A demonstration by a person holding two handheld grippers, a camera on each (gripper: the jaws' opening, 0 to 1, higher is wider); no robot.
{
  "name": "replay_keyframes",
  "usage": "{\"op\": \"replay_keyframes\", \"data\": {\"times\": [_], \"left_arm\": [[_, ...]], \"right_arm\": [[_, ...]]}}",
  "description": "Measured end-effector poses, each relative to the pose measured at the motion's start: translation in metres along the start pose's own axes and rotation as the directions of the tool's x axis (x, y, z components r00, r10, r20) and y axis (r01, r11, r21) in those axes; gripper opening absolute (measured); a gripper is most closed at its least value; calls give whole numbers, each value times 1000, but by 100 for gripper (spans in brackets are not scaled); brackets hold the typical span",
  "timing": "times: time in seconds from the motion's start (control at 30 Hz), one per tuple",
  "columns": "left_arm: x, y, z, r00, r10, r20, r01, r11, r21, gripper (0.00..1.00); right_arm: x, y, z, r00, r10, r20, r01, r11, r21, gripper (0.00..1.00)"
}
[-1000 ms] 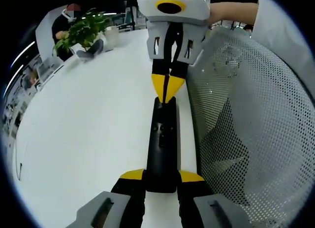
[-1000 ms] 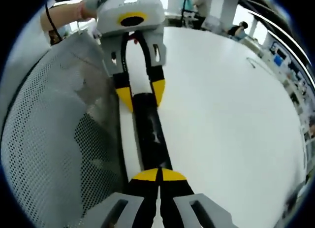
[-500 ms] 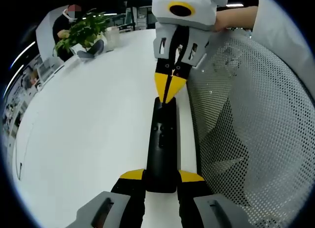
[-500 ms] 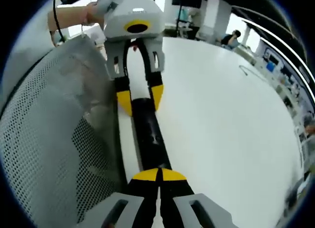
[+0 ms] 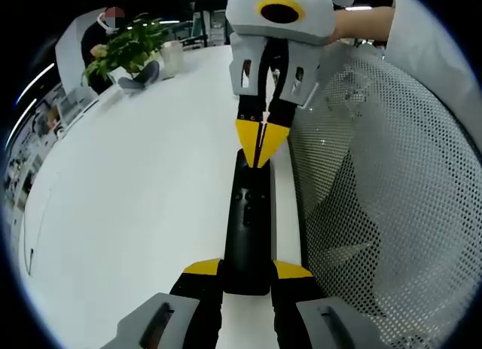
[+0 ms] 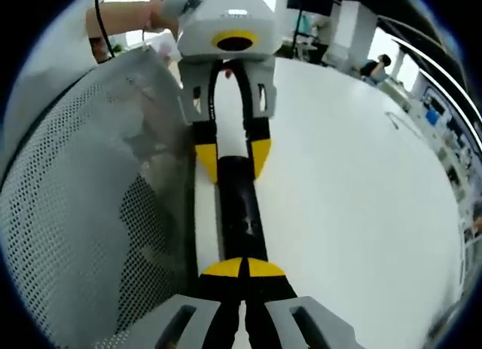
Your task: Press the specified remote control buttons in sequence, fully releasing each button before pressing the next.
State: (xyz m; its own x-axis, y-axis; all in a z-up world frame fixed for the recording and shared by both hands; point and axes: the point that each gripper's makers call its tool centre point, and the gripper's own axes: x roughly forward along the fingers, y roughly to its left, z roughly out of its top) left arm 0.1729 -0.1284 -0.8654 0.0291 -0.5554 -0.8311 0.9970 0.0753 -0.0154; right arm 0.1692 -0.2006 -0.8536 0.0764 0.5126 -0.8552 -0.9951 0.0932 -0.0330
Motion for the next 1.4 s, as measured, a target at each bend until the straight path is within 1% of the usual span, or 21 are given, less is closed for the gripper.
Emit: {"op": "replay_keyframes", "data": {"times": [0.1,0.17,0.23,0.3,0.53,0.63,0.7,0.8,0.97,1.07,1.17,1.2,1.27,1.33,1.4], "left_arm": [[0,0,0,1000,1,0,-1,1000,0,24],[0,0,0,1000,-1,0,1,1000,1,24],[0,0,0,1000,-2,0,2,1000,2,24],[0,0,0,1000,-2,-1,2,1000,3,24],[0,0,0,1000,-1,1,1,1000,2,24],[0,0,0,1000,-2,0,2,1000,3,24],[0,-1,0,1000,-2,-1,2,1000,3,24],[0,-1,0,1000,-1,-1,1,1000,2,24],[0,0,0,1000,-1,0,1,1000,2,24],[0,-1,0,1000,0,1,0,1000,0,24],[0,-1,0,1000,2,3,-2,1000,-2,24],[0,-1,0,1000,2,4,-2,1000,-2,24],[0,-1,0,1000,2,5,-2,1000,-2,24],[0,-1,0,1000,2,8,-2,1000,-2,24],[0,-1,0,1000,1,9,-1,1000,-2,24]], "right_arm": [[-2,-6,0,1000,-14,-9,14,1000,15,0],[0,-3,-2,1000,11,-24,-10,1000,23,0],[1,-3,-2,1000,11,-22,-11,1000,-3,0],[0,-3,-2,999,13,-29,-13,1000,3,0],[2,-3,-2,998,21,-63,-24,999,-40,0],[2,-3,-2,997,23,-67,-27,998,-48,0],[2,-3,-2,998,26,-61,-28,999,-45,0],[1,-4,-2,999,29,-27,-28,1000,5,0],[-1,-3,-3,999,25,27,-26,999,28,0],[-2,-2,-2,998,31,63,-36,995,89,0],[-2,-3,-2,998,18,57,-22,996,84,2],[-2,-5,-2,999,6,52,-9,998,64,1],[-3,-7,1,998,-2,60,-1,998,63,3],[-2,-5,4,998,22,62,-27,996,79,4],[1,-4,4,998,30,53,-33,998,62,5]]}}
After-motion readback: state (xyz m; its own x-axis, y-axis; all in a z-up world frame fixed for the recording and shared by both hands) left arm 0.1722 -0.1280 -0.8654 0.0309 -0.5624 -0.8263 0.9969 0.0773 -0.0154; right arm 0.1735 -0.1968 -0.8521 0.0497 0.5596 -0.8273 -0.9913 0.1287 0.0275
